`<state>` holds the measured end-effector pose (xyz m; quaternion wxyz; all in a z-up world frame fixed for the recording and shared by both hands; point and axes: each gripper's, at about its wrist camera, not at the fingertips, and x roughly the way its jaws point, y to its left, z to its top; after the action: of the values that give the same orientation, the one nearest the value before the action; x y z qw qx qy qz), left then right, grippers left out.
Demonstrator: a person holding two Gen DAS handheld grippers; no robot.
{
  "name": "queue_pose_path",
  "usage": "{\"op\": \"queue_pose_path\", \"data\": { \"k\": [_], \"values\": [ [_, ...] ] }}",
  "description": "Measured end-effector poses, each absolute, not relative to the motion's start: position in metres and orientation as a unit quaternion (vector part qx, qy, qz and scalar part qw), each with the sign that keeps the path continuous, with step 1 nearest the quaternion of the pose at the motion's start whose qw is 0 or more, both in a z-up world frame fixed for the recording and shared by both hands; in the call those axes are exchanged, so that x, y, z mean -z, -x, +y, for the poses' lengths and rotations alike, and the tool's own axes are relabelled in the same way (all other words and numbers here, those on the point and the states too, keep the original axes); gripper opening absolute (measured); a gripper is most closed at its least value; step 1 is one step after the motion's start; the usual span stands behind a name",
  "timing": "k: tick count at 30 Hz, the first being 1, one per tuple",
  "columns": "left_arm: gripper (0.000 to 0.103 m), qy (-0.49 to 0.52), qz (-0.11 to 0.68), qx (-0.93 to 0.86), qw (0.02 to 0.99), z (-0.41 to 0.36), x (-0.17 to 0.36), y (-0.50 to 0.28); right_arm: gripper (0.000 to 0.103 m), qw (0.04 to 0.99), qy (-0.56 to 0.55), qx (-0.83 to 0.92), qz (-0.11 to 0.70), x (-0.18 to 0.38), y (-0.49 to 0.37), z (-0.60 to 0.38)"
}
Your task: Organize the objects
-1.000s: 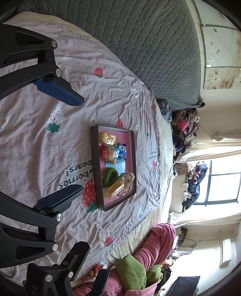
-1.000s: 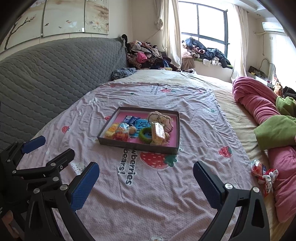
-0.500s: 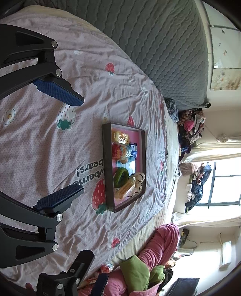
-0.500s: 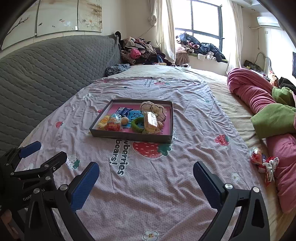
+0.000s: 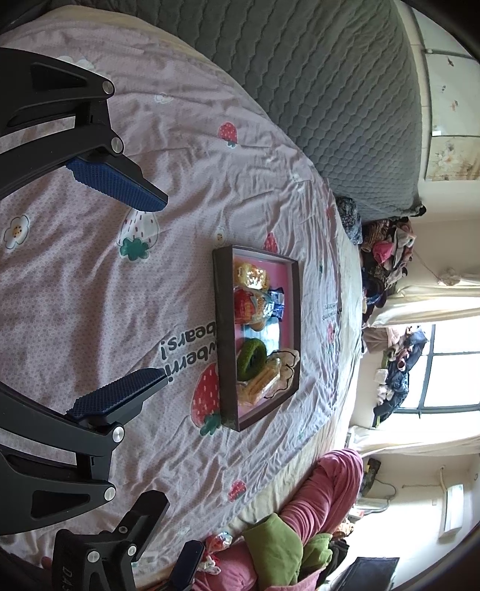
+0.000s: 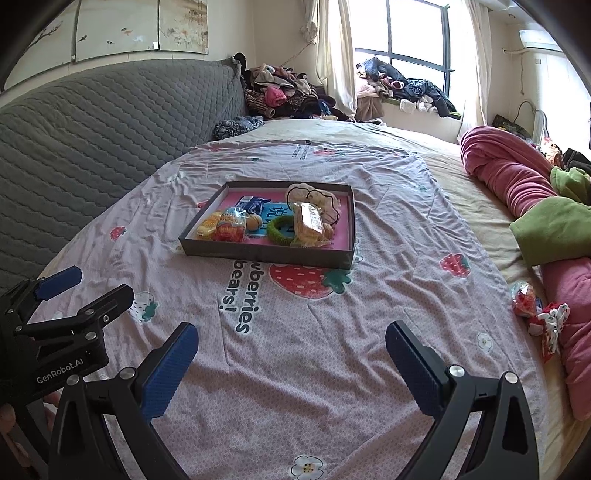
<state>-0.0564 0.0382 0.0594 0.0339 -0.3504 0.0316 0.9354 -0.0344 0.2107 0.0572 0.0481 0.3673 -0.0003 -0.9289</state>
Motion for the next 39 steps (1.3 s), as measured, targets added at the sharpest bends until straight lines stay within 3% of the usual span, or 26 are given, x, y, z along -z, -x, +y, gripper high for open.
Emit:
{"op": "queue_pose_path", "data": {
  "k": [39],
  "values": [
    [0.088, 0.383, 0.038, -0.923, 0.023, 0.034, -0.002, 0.074, 0.102, 0.054, -0.397, 0.916, -0.014, 0.004, 0.049, 0.213]
  ]
}}
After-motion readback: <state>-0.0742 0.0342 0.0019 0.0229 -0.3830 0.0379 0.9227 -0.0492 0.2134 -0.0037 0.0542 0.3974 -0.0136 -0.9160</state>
